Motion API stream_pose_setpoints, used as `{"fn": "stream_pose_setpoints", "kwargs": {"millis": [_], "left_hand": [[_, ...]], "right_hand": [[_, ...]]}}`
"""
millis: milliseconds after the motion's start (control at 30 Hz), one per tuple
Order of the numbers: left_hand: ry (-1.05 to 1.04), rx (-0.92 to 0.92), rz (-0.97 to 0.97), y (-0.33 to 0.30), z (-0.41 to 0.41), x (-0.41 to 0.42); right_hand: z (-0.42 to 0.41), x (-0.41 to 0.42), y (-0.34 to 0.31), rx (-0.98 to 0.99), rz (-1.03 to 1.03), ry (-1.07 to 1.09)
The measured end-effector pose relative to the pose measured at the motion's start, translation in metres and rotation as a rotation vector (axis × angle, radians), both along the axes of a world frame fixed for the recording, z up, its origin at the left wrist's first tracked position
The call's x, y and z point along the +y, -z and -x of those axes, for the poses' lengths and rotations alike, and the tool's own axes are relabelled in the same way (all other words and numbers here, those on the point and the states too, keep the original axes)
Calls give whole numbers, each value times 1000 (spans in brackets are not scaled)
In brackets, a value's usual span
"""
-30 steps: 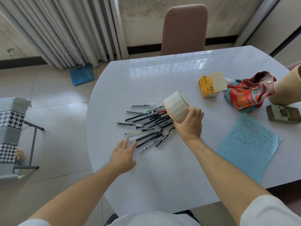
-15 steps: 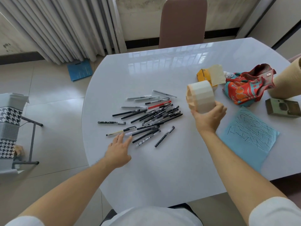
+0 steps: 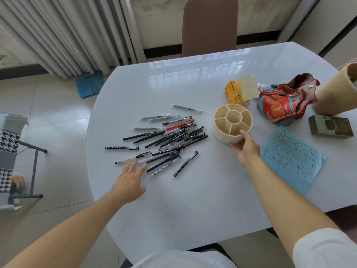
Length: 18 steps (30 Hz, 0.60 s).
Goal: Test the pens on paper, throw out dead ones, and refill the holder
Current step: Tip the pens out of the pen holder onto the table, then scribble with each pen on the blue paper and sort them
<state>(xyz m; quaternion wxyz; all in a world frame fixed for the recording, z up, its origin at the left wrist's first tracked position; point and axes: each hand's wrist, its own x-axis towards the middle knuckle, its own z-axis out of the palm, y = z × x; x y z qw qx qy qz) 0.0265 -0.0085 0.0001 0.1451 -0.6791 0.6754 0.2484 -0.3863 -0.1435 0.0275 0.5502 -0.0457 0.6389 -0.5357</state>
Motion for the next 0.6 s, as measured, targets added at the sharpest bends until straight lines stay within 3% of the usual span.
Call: {"fn": "stream_pose_setpoints", "kwargs": {"millis": [133,433,600], "left_hand": [[-16,2,-3,-2,3,1],[-75,11,-11,-4,8,0],[-99,25,-3,0,7,1]], "right_hand": [[9,-6,2,27,-32,-24],[35,7,-2,309,-102,-171],[79,61,1,915,-125,-520]]}}
